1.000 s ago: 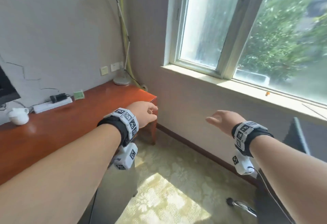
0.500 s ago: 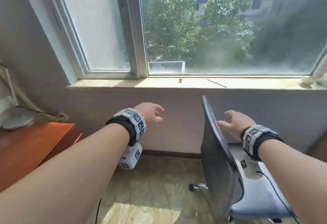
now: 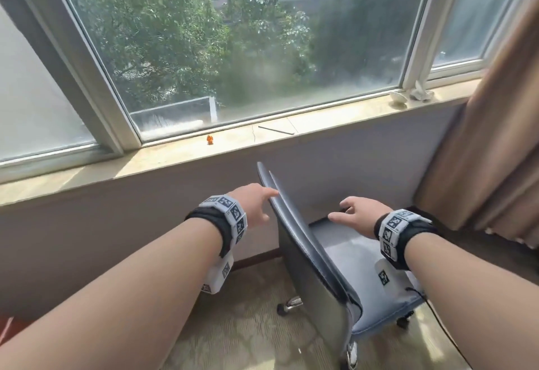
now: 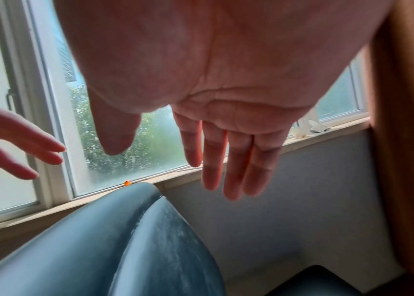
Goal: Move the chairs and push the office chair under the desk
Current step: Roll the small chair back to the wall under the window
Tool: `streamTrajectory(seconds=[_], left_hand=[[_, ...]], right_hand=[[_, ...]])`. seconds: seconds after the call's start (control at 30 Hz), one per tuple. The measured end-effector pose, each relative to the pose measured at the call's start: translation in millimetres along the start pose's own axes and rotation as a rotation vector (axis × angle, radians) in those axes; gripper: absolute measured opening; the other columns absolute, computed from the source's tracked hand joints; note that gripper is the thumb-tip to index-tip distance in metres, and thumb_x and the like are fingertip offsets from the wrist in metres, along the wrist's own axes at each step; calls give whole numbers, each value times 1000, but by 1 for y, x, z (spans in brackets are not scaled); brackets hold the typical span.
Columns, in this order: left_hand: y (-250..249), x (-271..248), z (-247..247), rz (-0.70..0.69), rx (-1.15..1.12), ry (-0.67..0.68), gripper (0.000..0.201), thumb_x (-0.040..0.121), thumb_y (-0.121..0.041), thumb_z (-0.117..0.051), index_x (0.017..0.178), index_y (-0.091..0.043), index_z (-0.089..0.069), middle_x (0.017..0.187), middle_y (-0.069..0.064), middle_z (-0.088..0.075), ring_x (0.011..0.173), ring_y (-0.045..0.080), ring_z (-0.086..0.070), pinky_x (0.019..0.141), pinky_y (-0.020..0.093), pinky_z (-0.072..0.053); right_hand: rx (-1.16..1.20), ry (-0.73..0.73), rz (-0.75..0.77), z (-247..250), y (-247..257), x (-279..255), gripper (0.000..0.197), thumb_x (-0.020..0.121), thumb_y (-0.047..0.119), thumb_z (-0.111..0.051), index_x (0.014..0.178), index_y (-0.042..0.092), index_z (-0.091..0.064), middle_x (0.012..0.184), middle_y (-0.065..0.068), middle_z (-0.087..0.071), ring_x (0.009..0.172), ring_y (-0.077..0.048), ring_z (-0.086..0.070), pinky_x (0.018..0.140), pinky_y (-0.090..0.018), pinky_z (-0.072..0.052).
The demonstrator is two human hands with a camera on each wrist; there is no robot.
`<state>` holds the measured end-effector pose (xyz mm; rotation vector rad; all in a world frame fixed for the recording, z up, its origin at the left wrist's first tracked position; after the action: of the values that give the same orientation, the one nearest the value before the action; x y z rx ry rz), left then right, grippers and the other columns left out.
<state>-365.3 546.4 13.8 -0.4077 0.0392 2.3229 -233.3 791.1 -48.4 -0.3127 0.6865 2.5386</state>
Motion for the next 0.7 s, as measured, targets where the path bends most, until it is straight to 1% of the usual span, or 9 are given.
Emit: streamTrajectory(seconds=[0.07,0.17,0.3,0.37,0.4,0.5,0.57,0.63,0.7], left_hand=[[9,27,-7,-53,-4,13,78,96,-28,-70,162,-37,-31,163,0,-34,142,23,-46,114,38,-42],[22,71,-10,-122,17,-1,85,90,-28,-72,160,-46,-26,168,2,-22,143,27,-46,110,42,-48],[34,117,2,-232,83,7,89,89,-25,-72,159,-51,-25,171,1,-13,144,28,-45,103,36,-50],[41,133,10,-295,115,20,88,88,-25,-74,159,-49,-27,171,2,-13,143,28,-46,107,37,-48],[44,141,11,-320,133,31,87,87,-26,-74,159,-47,-29,171,2,-14,143,28,-46,109,38,-46],[55,160,6,-366,189,97,90,85,-26,-78,160,-44,-30,171,3,-15,149,29,-39,115,40,-41],[59,169,-4,-410,255,125,93,82,-31,-81,160,-43,-31,170,0,-21,152,27,-32,119,44,-38],[60,176,-16,-461,322,113,90,80,-43,-80,158,-45,-34,165,-5,-31,150,23,-33,119,47,-36],[57,182,-30,-503,358,105,84,78,-53,-78,153,-49,-39,160,-12,-39,146,22,-36,119,52,-30]], right_hand=[[10,-20,-47,1,-2,4,75,91,73,-63,146,22,-59,136,4,-69,126,-18,-64,110,-35,-47],[18,-78,-116,11,3,8,69,92,70,-64,140,21,-64,138,1,-68,128,-19,-63,110,-34,-46],[26,-100,-222,22,28,10,66,92,72,-62,136,22,-67,125,3,-71,117,-19,-66,102,-32,-49],[-3,-55,-249,20,51,13,67,93,73,-60,135,22,-68,115,6,-70,104,-16,-64,93,-29,-48],[-12,-36,-254,17,63,14,69,92,74,-60,137,21,-67,117,6,-70,103,-16,-63,94,-29,-47],[21,36,-271,1,99,17,81,90,74,-62,150,21,-57,144,2,-64,127,-19,-62,103,-29,-46],[43,112,-301,-20,115,20,91,87,76,-65,159,23,-46,154,1,-57,139,-21,-56,112,-32,-43],[-27,171,-336,-45,122,24,97,82,78,-68,160,26,-42,155,0,-56,141,-25,-54,118,-40,-41],[-109,191,-387,-69,118,27,83,85,67,-69,151,22,-48,144,-5,-63,131,-30,-61,107,-41,-48]])
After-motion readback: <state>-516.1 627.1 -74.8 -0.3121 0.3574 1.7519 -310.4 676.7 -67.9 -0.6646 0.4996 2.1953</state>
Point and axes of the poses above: each hand's wrist, its own x-axis towards the middle knuckle, its own z-axis out of the back of the hand, y = z × x, the point moved 3 cm from there along x, towards the middle knuckle
